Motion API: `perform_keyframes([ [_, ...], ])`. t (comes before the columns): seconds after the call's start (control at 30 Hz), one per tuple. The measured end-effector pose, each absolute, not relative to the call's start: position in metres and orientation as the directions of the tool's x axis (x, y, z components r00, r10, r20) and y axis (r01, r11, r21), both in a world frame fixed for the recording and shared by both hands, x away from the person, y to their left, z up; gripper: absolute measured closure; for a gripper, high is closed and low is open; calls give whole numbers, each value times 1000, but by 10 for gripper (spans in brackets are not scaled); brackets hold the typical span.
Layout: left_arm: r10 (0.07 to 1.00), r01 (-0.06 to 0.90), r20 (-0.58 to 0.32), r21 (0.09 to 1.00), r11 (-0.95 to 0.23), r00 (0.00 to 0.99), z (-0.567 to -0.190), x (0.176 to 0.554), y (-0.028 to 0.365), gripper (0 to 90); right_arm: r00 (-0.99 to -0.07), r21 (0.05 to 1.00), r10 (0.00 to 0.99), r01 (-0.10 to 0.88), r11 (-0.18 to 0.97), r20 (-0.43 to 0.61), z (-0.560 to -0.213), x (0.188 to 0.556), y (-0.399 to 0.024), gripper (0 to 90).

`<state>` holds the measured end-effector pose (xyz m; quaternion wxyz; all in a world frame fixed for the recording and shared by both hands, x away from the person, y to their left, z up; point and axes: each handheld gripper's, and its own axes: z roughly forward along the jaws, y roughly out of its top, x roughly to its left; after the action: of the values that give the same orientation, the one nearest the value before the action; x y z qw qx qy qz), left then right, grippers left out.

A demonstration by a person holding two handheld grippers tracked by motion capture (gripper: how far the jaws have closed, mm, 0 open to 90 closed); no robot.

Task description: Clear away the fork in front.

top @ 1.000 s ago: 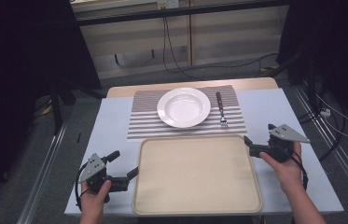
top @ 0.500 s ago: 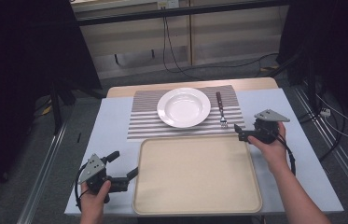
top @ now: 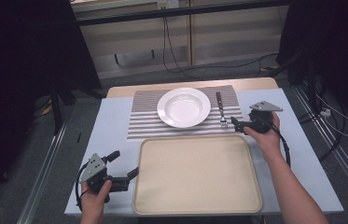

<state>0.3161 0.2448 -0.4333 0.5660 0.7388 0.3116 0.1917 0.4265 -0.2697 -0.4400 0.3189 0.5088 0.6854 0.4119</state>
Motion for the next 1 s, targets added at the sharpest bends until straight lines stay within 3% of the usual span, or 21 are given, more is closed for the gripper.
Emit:
perform_keyframes([
  [0.27,693,242,-70,958,-153,717,-433,318,249,26,-286,876,958,465,129,11,-441,447,-267,81],
  [0.57,698,243,-68,957,-155,713,-433,317,249,26,-289,830,957,524,190,-37,-447,466,-266,75],
  [0.8,698,243,-64,957,-161,713,-433,317,249,26,-303,806,952,550,220,-52,-448,479,-262,185],
  [0.9,700,243,-68,958,-154,711,-433,317,250,26,-290,793,955,568,220,-57,-449,483,-261,302],
  [1.0,704,244,-66,958,-155,708,-433,317,250,26,-281,785,959,584,208,-44,-453,487,-262,342],
])
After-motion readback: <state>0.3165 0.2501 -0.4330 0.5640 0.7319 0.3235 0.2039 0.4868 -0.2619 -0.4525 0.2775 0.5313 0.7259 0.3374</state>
